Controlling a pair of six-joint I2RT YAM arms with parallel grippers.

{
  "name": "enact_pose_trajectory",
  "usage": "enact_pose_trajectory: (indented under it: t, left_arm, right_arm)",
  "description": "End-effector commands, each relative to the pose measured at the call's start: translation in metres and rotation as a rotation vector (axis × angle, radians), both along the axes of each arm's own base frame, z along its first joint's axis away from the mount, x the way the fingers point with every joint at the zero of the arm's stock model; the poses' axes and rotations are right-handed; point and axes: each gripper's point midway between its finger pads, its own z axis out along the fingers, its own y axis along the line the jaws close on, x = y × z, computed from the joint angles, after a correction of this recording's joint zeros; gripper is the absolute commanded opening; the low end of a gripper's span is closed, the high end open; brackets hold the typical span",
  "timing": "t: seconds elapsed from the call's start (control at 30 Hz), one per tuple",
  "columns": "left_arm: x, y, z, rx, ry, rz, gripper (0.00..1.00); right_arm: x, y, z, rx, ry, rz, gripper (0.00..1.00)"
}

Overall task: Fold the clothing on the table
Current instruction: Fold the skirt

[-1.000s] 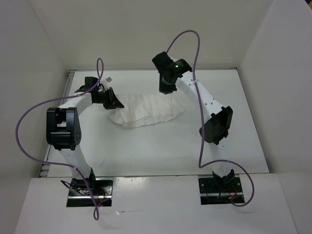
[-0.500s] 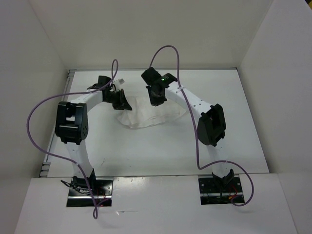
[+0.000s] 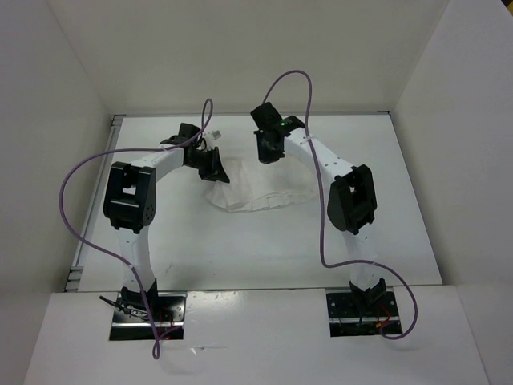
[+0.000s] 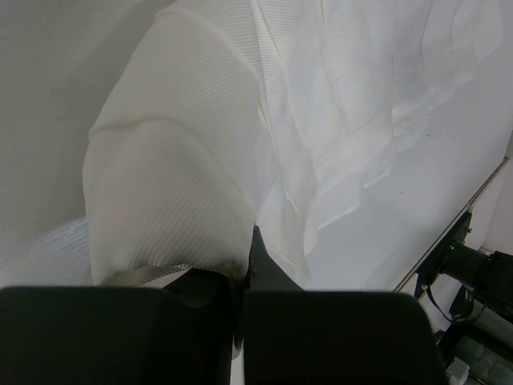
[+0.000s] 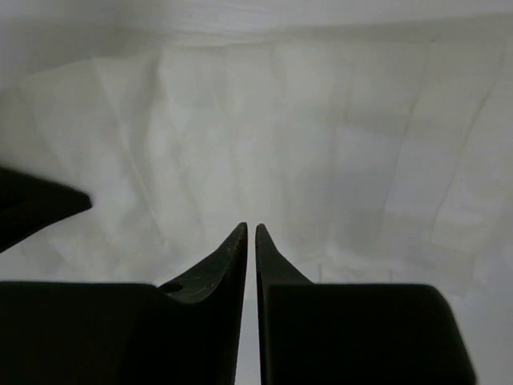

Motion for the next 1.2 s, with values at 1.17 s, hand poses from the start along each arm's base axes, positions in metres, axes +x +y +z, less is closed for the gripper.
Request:
enact_pose_trajectory:
  t: [1.17]
  left_arm:
    - [-0.006,-0.053,0.115,-0.194,-0.130,-0.101,0.03]
  right_arm:
    - [-0.006,0.033,-0.128,0.267,0.262,0.100,0.13]
